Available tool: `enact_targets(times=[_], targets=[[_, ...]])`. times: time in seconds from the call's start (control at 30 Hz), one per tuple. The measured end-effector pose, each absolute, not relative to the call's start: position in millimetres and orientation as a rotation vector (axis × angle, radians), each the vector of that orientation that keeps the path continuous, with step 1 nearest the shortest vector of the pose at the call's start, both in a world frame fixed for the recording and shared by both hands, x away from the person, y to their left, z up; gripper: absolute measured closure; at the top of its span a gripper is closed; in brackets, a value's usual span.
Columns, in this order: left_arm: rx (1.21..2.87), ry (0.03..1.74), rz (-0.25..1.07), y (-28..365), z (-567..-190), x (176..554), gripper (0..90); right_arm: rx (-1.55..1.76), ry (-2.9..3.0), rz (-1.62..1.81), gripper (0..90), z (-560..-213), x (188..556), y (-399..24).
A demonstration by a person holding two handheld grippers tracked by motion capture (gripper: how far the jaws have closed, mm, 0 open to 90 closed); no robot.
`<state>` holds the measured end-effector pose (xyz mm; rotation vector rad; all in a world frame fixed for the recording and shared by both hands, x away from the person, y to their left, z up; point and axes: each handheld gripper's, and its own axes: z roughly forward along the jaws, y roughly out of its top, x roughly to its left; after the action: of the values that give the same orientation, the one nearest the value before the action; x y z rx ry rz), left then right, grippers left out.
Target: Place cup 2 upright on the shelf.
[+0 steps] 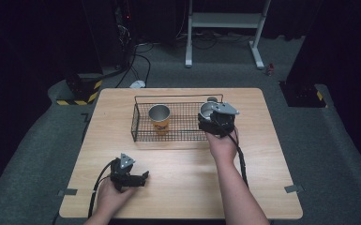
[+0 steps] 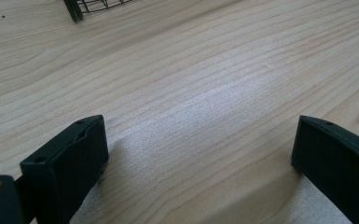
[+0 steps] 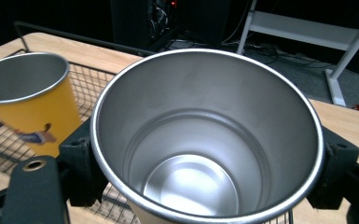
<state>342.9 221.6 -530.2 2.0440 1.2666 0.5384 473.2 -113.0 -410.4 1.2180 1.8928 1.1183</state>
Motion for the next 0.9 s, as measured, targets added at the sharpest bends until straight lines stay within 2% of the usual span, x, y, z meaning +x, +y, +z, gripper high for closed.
enact_targets(times=[0.47,0.9], targets=[[2.045,1.265,0.535,222,-530,343,3.9,1.268,1.916,1.088,18.5,-417,507,-95],[2.049,1.259,0.532,222,-530,344,3.8,1.344,1.998,1.007,18.5,-447,527,-88]])
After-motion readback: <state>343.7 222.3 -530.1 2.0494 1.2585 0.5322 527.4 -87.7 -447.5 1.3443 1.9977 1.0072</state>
